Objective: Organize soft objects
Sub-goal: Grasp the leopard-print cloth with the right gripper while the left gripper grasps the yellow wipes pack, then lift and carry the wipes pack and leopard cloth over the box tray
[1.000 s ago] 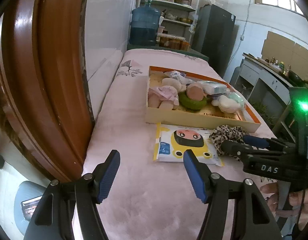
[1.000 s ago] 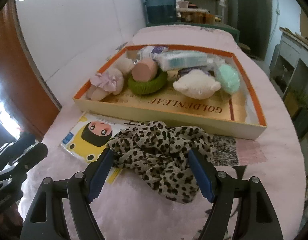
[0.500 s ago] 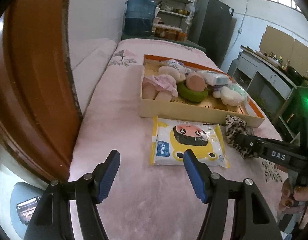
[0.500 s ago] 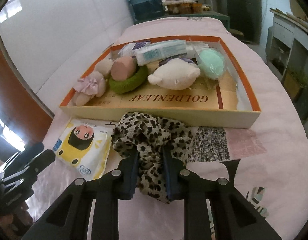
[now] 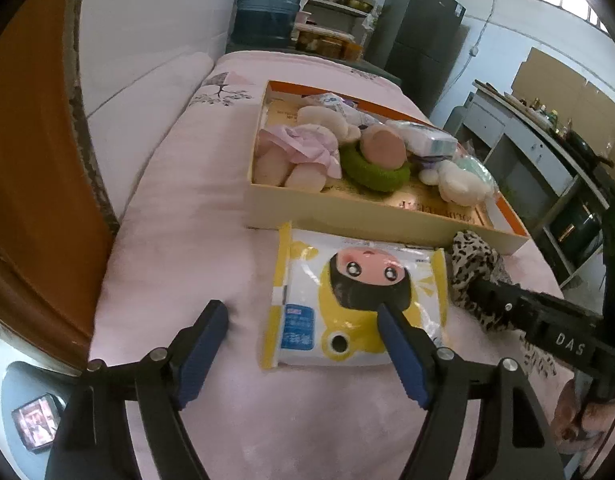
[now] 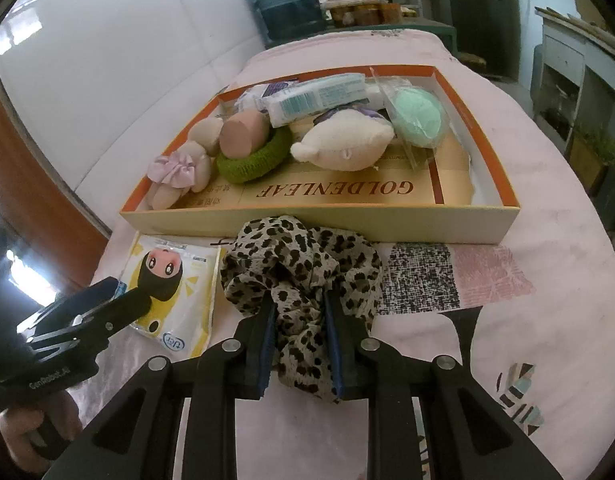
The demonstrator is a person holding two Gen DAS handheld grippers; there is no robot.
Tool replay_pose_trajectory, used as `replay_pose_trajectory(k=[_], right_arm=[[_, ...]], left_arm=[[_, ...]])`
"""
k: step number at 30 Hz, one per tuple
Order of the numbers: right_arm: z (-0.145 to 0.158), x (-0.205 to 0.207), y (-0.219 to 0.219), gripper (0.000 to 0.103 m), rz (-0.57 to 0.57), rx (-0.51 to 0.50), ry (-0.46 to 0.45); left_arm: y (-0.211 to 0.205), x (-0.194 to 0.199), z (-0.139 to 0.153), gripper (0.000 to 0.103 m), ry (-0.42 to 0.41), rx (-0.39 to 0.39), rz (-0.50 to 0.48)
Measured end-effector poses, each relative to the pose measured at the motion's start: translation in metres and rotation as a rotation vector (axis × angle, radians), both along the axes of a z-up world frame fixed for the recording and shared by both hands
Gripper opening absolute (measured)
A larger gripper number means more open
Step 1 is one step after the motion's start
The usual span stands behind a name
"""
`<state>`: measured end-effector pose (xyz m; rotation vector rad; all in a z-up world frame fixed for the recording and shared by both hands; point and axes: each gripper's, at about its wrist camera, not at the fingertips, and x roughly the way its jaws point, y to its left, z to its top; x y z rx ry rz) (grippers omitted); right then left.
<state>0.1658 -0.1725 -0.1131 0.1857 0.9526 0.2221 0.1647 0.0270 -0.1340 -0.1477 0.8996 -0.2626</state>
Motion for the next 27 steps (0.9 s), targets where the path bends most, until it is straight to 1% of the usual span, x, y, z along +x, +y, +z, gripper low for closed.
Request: replay_pose_trajectory(k=[1, 2, 3, 5, 7, 8, 9, 10, 14, 16, 21, 27], right_arm=[[0.0, 0.0, 0.0, 0.023, -0.001, 0.001, 0.0], [-0.001, -0.001, 0.0, 0.023, -0.001, 0.002, -0.001], [-0.001, -0.001, 0.0, 0.023, -0.001, 0.004, 0.0], [-0.001, -0.001, 0.0, 0.023, -0.002, 0.006, 0.0], [0.0, -0.002, -0.001, 0.023, -0.003, 0.009, 0.001], [0.0, -0.003, -0.001, 0.023, -0.002, 0.009, 0.001], [0.0, -0.003, -0.002, 0.023, -0.001, 0.009, 0.002], [0.0, -0.004, -0.002, 0.023, -0.001, 0.01, 0.002], [0.001, -0.005, -0.004, 0.023, -0.005, 0.02, 0.006], [0.002, -0.006, -0.004, 0.024, -0.005, 0.02, 0.006], [0.007, -0.01, -0.004, 0.024, -0.004, 0.014, -0.011], [0.023, -0.023, -0.004, 0.023, -0.003, -0.017, -0.066]], left_arm=[[-0.001, 0.001, 0.0, 0.075, 0.001, 0.0, -0.008], [-0.002, 0.001, 0.0, 0.054, 0.0, 0.002, -0.015], [-0.004, 0.0, 0.001, 0.046, -0.008, -0.009, -0.031], [-0.003, 0.001, 0.0, 0.031, 0.01, -0.063, -0.033], [0.001, 0.002, 0.001, 0.022, 0.012, -0.085, -0.021], [0.003, 0.002, 0.001, 0.019, 0.014, -0.107, -0.014], [0.005, 0.001, 0.001, 0.018, 0.019, -0.135, -0.012], [0.005, 0.0, 0.001, 0.016, 0.019, -0.147, -0.012], [0.004, -0.011, 0.009, 0.011, -0.035, -0.157, -0.001], [0.004, -0.017, 0.016, 0.011, -0.064, -0.163, -0.001], [-0.001, -0.026, 0.033, 0.009, -0.121, -0.148, -0.012], [-0.006, -0.038, 0.05, 0.009, -0.194, -0.123, -0.02]])
